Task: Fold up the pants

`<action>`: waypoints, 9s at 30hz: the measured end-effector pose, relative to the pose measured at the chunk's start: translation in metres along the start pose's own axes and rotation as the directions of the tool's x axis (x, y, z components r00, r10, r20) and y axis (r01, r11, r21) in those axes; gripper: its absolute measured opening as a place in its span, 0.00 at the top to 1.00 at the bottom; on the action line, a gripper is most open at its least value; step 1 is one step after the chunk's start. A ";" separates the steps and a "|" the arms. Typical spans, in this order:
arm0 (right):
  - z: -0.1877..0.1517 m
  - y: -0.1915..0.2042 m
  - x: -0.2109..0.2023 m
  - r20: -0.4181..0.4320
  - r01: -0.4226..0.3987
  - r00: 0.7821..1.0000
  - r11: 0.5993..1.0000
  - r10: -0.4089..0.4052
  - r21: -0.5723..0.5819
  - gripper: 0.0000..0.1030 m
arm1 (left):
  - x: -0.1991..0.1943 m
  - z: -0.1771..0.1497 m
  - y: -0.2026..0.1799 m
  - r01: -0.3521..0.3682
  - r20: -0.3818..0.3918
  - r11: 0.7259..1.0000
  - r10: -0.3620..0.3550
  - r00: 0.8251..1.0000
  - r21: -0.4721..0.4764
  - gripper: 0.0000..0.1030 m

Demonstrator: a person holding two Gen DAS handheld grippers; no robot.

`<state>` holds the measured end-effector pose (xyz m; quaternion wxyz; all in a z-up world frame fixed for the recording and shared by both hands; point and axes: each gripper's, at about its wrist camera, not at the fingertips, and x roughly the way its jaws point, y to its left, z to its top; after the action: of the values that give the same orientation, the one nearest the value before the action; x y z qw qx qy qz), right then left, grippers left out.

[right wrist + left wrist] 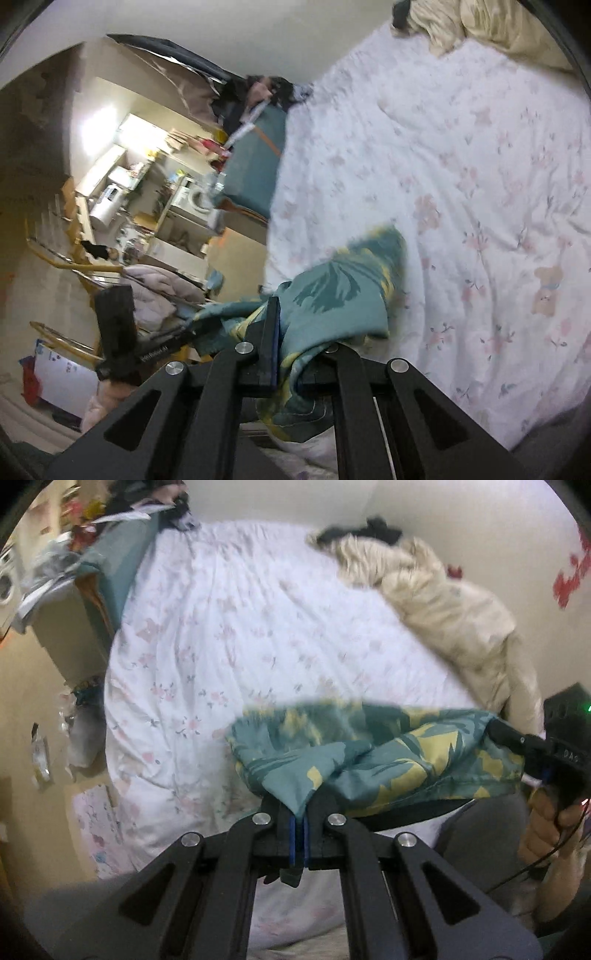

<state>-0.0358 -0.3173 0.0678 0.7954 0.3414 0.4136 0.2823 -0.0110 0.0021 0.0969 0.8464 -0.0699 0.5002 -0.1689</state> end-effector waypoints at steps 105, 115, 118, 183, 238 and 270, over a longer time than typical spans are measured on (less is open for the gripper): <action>0.135 -0.181 0.348 -0.385 0.392 0.830 0.913 -0.405 -0.115 0.73 | 0.335 0.111 0.152 0.103 -0.249 0.977 -0.148 0.957 -0.185 0.76; 0.155 -0.103 0.311 -0.185 0.351 0.879 0.857 -0.440 -0.377 0.84 | 0.250 0.136 0.097 0.046 0.021 0.992 -0.049 0.999 0.115 0.88; 0.146 -0.087 0.292 -0.180 0.313 0.886 0.837 -0.427 -0.448 0.85 | 0.237 0.126 0.073 -0.060 0.019 0.954 0.057 0.998 0.292 0.88; -0.053 -0.073 0.177 -0.487 0.152 0.821 0.936 -0.297 -0.316 0.69 | 0.158 -0.041 0.046 -0.051 -0.162 0.998 0.046 0.986 -0.025 0.37; 0.041 -0.162 0.208 -0.239 0.453 0.831 0.861 -0.502 -0.232 0.95 | 0.245 0.014 0.126 -0.085 -0.227 0.977 0.038 0.973 -0.198 0.91; -0.037 -0.062 0.140 -0.213 0.230 0.780 0.585 -0.589 -0.777 0.94 | 0.161 -0.035 0.021 -0.167 -0.134 0.875 0.253 0.958 0.454 0.96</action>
<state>0.0129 -0.2410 -0.0611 0.7880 -0.1788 0.5113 0.2926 0.0342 -0.0341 -0.0582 0.8022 0.1935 0.5321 -0.1896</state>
